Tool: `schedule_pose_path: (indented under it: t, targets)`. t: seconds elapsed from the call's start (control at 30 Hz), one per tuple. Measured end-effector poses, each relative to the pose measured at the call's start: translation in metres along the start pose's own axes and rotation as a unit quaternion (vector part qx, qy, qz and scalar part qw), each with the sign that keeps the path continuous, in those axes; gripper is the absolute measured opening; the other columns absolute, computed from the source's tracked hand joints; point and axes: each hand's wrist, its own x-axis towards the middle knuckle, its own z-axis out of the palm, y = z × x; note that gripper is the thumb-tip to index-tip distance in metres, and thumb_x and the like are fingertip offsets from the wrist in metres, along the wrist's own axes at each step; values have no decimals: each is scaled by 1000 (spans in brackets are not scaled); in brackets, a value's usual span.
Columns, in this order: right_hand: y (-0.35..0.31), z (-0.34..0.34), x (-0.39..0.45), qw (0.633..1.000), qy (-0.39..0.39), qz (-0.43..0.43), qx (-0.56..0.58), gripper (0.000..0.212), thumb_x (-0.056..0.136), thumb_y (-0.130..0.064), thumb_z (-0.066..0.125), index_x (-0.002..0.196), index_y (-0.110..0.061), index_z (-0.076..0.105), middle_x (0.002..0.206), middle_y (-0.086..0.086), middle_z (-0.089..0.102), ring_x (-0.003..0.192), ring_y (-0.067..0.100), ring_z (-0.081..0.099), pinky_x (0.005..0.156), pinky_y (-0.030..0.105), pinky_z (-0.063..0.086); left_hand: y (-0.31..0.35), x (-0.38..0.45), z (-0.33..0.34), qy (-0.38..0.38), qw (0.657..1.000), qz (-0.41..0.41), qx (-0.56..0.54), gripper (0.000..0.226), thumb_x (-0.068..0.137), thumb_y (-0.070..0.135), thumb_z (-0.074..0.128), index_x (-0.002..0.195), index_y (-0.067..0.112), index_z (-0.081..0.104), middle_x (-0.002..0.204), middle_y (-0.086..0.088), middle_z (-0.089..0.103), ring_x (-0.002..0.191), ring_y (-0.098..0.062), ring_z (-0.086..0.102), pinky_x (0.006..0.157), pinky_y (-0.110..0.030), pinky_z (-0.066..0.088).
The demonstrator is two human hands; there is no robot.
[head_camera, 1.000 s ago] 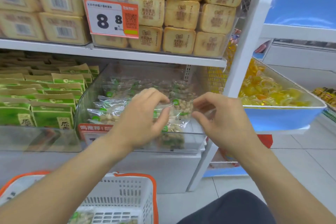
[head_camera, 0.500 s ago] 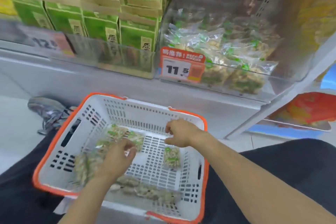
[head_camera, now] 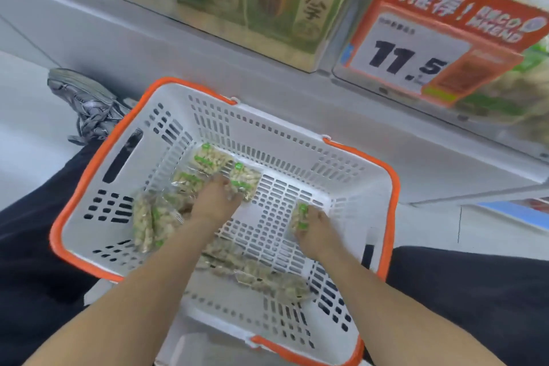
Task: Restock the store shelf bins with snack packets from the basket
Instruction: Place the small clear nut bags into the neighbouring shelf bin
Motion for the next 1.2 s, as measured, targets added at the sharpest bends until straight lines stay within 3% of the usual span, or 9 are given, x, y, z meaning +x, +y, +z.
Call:
schedule_pose_path:
  t: [0.17, 0.3, 0.43, 0.57, 0.67, 0.83, 0.97, 1.07, 1.2]
  targets:
    - [-2, 13, 12, 995, 32, 37, 85, 46, 96, -16, 55, 139, -19, 39, 146, 14, 32, 115, 33, 55, 93, 35, 50, 11, 23, 21, 35, 994, -103, 24, 65, 94, 38, 60, 140, 0, 34, 103, -13, 57, 91, -31, 59, 75, -38, 50]
    - [-6, 20, 21, 992, 48, 70, 95, 55, 92, 2, 53, 140, -21, 39, 151, 17, 28, 111, 31, 57, 81, 33, 50, 12, 30, 34, 32, 986, -126, 105, 70, 94, 46, 59, 139, -1, 33, 115, -17, 60, 95, -34, 65, 73, -42, 51]
    - [-11, 24, 23, 989, 63, 74, 111, 43, 88, 0, 62, 115, -27, 40, 139, 13, 34, 106, 32, 56, 88, 38, 54, 2, 35, 41, 19, 990, -105, 86, 40, 91, 46, 65, 94, 7, 63, 80, -7, 62, 67, -23, 60, 59, -32, 51]
    - [-8, 19, 18, 982, 22, 104, 157, 80, 85, -19, 79, 144, -9, 27, 150, 19, 27, 114, 29, 57, 85, 24, 48, -4, 29, 47, -20, 998, -53, -5, 49, 82, 37, 79, 56, 12, 46, 62, -11, 54, 57, -23, 53, 73, -36, 51]
    - [-13, 7, 14, 967, -60, 125, 214, 103, 80, -28, 84, 155, -6, 17, 155, 14, 37, 134, 28, 47, 99, 29, 44, -5, 18, 46, -82, 992, -72, -68, 43, 78, 26, 83, 65, 11, 45, 60, -8, 46, 55, -21, 49, 68, -32, 53]
    - [-26, -27, 5, 975, -90, 79, 185, 82, 68, -31, 93, 136, -9, 52, 142, 9, 52, 124, 26, 57, 104, 36, 49, -3, 1, 27, -149, 977, -92, -123, 48, 76, 15, 84, 110, 8, 50, 85, -7, 64, 85, -26, 70, 91, -41, 56]
    - [-50, -83, -21, 991, -103, 1, 89, 68, 65, -27, 94, 121, -7, 63, 116, 6, 63, 104, 26, 67, 91, 43, 57, 12, -21, -4, -134, 986, 4, -96, 27, 81, 22, 80, 89, 13, 56, 64, -1, 65, 60, -10, 69, 63, -20, 52]
    - [-71, -138, -54, 991, -119, -58, -12, 64, 68, -31, 92, 121, -6, 65, 97, 9, 74, 79, 20, 71, 73, 30, 58, 30, -46, -28, -126, 985, 59, -101, 45, 74, 32, 86, 62, 15, 46, 48, 6, 55, 63, -20, 72, 60, -29, 51]
    - [-86, -201, -107, 976, -89, -139, -141, 60, 65, -42, 92, 111, -21, 60, 99, -4, 72, 59, 9, 63, 61, 24, 50, 60, -84, -47, -139, 972, 108, -158, 39, 77, 27, 83, 99, 5, 60, 81, 4, 64, 61, 6, 66, 68, -12, 54]
